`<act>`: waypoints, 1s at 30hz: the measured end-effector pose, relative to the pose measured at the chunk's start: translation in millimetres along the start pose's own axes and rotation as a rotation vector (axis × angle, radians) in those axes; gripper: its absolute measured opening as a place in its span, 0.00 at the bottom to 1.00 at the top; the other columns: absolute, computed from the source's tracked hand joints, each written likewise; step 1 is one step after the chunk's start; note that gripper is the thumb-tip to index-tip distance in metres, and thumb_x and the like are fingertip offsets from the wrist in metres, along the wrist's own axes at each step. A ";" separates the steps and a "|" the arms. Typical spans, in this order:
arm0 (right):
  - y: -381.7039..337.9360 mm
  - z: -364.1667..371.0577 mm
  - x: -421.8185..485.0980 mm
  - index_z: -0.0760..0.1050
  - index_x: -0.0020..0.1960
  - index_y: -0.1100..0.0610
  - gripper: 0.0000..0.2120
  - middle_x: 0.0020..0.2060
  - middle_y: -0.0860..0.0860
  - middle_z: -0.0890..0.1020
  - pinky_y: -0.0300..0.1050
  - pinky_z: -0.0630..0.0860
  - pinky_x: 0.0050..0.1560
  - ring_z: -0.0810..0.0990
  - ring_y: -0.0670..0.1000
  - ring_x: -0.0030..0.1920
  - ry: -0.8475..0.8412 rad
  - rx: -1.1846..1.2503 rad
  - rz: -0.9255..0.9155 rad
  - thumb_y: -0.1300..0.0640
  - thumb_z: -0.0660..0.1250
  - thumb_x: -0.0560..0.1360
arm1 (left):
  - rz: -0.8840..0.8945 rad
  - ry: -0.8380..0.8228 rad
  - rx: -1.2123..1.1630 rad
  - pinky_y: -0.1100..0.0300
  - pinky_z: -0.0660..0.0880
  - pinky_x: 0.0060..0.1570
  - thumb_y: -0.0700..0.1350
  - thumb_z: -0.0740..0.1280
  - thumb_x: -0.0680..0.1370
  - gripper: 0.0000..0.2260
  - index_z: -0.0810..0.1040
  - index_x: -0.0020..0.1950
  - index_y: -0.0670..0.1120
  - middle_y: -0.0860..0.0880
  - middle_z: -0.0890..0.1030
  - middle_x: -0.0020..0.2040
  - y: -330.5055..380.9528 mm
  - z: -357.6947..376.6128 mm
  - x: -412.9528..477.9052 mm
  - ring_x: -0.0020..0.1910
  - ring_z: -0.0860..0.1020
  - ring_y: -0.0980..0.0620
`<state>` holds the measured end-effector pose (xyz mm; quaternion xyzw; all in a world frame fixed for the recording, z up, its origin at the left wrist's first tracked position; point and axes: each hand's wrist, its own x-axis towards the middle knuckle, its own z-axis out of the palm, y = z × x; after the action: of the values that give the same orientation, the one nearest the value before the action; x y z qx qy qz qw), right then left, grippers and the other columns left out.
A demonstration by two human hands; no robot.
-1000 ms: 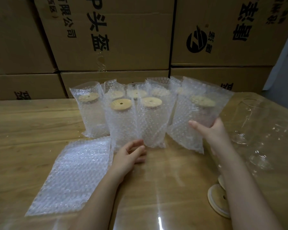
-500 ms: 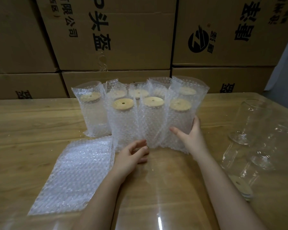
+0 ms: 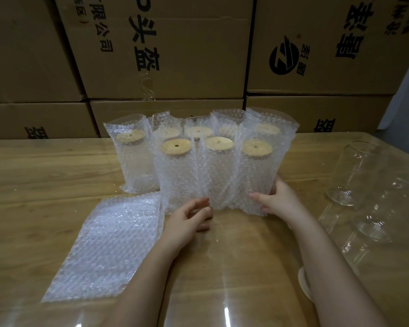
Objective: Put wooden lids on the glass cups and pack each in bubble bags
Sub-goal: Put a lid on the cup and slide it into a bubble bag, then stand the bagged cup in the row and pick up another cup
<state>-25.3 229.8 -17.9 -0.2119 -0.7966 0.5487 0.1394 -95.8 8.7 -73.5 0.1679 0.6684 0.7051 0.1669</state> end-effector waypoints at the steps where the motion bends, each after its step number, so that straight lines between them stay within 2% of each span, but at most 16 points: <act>1: 1.4 0.4 0.3 0.64 0.72 0.48 0.34 0.51 0.43 0.75 0.54 0.80 0.51 0.79 0.53 0.56 0.013 -0.006 -0.012 0.56 0.75 0.70 | 0.005 -0.001 -0.003 0.58 0.80 0.47 0.43 0.68 0.77 0.10 0.80 0.57 0.54 0.52 0.83 0.55 0.4 0.6 -0.5 0.51 0.83 0.53; 3: 3.0 2.3 0.7 0.66 0.70 0.49 0.33 0.53 0.45 0.77 0.56 0.78 0.57 0.78 0.54 0.58 0.039 -0.005 -0.024 0.56 0.76 0.70 | 0.012 -0.002 -0.004 0.59 0.80 0.46 0.42 0.68 0.78 0.10 0.80 0.57 0.53 0.53 0.82 0.55 1.1 1.6 -1.2 0.52 0.83 0.54; 7: 4.6 6.2 1.5 0.67 0.70 0.51 0.31 0.60 0.51 0.79 0.57 0.77 0.58 0.78 0.55 0.58 0.065 -0.035 -0.052 0.55 0.75 0.70 | 0.010 -0.001 -0.006 0.58 0.80 0.48 0.42 0.68 0.78 0.10 0.80 0.56 0.53 0.54 0.83 0.54 2.0 1.6 -1.1 0.51 0.83 0.54; 10: 5.4 5.7 1.5 0.67 0.70 0.50 0.31 0.60 0.51 0.79 0.57 0.77 0.57 0.79 0.55 0.58 0.072 -0.067 -0.068 0.54 0.75 0.70 | -0.008 -0.001 0.025 0.55 0.80 0.52 0.43 0.68 0.78 0.10 0.80 0.57 0.53 0.55 0.85 0.50 1.1 0.9 -0.5 0.50 0.83 0.54; 13: 6.9 5.1 0.1 0.67 0.69 0.48 0.31 0.58 0.47 0.79 0.57 0.78 0.56 0.80 0.54 0.55 0.071 -0.083 -0.071 0.51 0.75 0.70 | -0.006 0.002 0.086 0.57 0.80 0.52 0.44 0.68 0.78 0.09 0.81 0.57 0.53 0.55 0.85 0.48 -0.1 1.2 -1.6 0.48 0.84 0.55; 17: 8.6 4.1 0.4 0.67 0.69 0.49 0.31 0.58 0.50 0.80 0.57 0.78 0.56 0.80 0.56 0.54 0.065 -0.069 -0.064 0.51 0.75 0.69 | 0.116 0.012 0.377 0.68 0.76 0.41 0.47 0.67 0.78 0.07 0.81 0.47 0.59 0.59 0.84 0.43 -0.5 4.0 -9.4 0.41 0.83 0.59; 21: 9.4 1.8 -1.7 0.63 0.72 0.50 0.34 0.62 0.51 0.77 0.54 0.76 0.60 0.77 0.54 0.60 0.027 -0.110 -0.029 0.52 0.75 0.70 | 0.184 0.017 0.506 0.64 0.75 0.35 0.48 0.66 0.77 0.09 0.80 0.38 0.56 0.55 0.82 0.35 1.2 8.4 -15.7 0.33 0.79 0.58; 24: 7.1 -5.0 -9.5 0.63 0.72 0.52 0.34 0.64 0.50 0.76 0.42 0.75 0.53 0.76 0.50 0.58 -0.057 -0.125 0.028 0.54 0.75 0.71 | 0.190 0.011 0.576 0.68 0.71 0.33 0.49 0.64 0.78 0.12 0.78 0.35 0.54 0.55 0.80 0.31 6.1 8.8 -19.5 0.29 0.77 0.60; 25: 4.3 -9.1 -13.2 0.64 0.72 0.53 0.33 0.64 0.50 0.76 0.40 0.74 0.50 0.76 0.49 0.56 -0.085 -0.132 0.041 0.54 0.74 0.71 | 0.208 0.013 0.634 0.70 0.70 0.34 0.49 0.64 0.78 0.13 0.77 0.34 0.53 0.56 0.80 0.32 7.0 8.7 -21.0 0.30 0.76 0.61; 26: 1.3 -15.1 -17.1 0.64 0.72 0.54 0.32 0.63 0.51 0.76 0.42 0.74 0.51 0.76 0.49 0.56 -0.082 -0.147 0.039 0.55 0.73 0.72 | 0.227 0.014 0.697 0.72 0.69 0.35 0.50 0.64 0.78 0.14 0.76 0.33 0.52 0.56 0.80 0.33 7.6 9.1 -23.1 0.31 0.76 0.61; 28: -8.4 -33.1 -26.5 0.68 0.70 0.56 0.26 0.60 0.52 0.79 0.48 0.75 0.53 0.78 0.51 0.55 0.045 -0.215 -0.018 0.55 0.70 0.75 | 0.239 -0.026 0.764 0.71 0.68 0.37 0.49 0.65 0.78 0.13 0.76 0.33 0.49 0.56 0.79 0.34 7.5 10.5 -27.8 0.33 0.75 0.61; 30: -19.2 -57.5 -40.9 0.74 0.64 0.53 0.16 0.53 0.51 0.82 0.46 0.74 0.47 0.79 0.51 0.48 0.285 -0.345 -0.126 0.53 0.66 0.77 | 0.199 -0.112 0.755 0.69 0.69 0.36 0.49 0.66 0.78 0.12 0.78 0.36 0.48 0.54 0.79 0.33 5.5 11.2 -33.8 0.32 0.75 0.61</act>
<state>32.9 250.8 21.0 -0.2578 -0.8625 0.3593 0.2460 -60.7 2.8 -67.9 0.3196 0.8511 0.4121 0.0602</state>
